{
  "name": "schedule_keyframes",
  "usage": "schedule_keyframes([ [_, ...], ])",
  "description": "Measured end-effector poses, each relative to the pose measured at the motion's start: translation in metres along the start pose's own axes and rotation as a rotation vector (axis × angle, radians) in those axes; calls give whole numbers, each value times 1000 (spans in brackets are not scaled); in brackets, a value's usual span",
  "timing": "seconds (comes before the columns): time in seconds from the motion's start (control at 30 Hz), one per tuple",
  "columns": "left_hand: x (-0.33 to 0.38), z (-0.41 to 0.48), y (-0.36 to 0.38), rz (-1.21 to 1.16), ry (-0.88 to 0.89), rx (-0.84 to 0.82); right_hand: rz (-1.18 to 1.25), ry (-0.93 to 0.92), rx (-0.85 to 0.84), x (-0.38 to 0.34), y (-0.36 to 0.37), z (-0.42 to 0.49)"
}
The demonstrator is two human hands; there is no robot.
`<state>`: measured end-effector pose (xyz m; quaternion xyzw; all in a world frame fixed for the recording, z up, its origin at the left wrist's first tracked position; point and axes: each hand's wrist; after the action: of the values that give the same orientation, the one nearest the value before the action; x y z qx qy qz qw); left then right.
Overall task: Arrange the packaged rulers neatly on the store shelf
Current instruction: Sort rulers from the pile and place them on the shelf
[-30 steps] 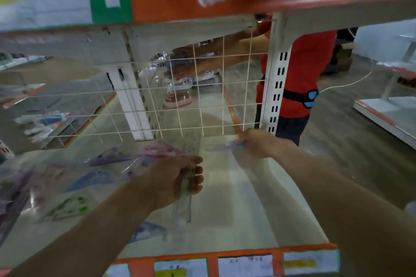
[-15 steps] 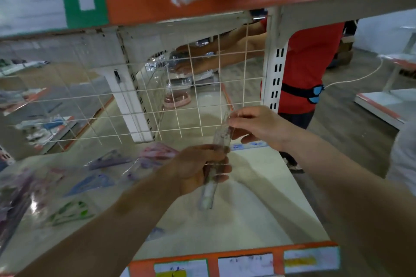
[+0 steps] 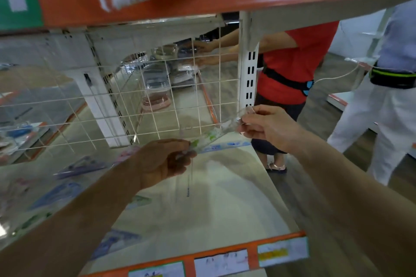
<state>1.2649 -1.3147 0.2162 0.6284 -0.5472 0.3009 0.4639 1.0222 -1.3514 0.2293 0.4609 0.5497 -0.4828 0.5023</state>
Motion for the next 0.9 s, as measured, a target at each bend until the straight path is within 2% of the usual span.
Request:
schedule_keyframes([
  [0.13,1,1,-2,2,70,45,-143,67,-98,-1,-9,-2],
  [0.23,4,-1,0,75,125,53,-409,128,-221,-10,-16,-4],
  [0.33,13,-1,1,144,203,95,-706,33,-269,-27,-22,-1],
  [0.43,21,0,3,177,254,74,-849,-109,-252,-42,-19,4],
  [0.5,22,-2,9,191,260,28,-907,-68,-399,-46,-8,3],
  [0.6,18,-5,12,191,228,33,-906,100,-636,-34,9,2],
  [0.67,14,-4,5,144,189,87,-935,127,-643,-22,12,2],
  [0.77,11,-3,-14,63,153,210,-1159,62,-560,-4,10,7],
  [0.9,10,-2,-23,69,143,272,-1278,-38,-485,22,13,9],
])
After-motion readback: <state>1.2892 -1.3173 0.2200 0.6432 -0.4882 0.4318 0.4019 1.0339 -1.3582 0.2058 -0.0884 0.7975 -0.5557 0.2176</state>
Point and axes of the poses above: each hand's wrist, its own z-axis towards the middle knuckle, its own y-axis out of the palm, x = y × z, and after that the axes turned 7 degrees about -z, right-handed
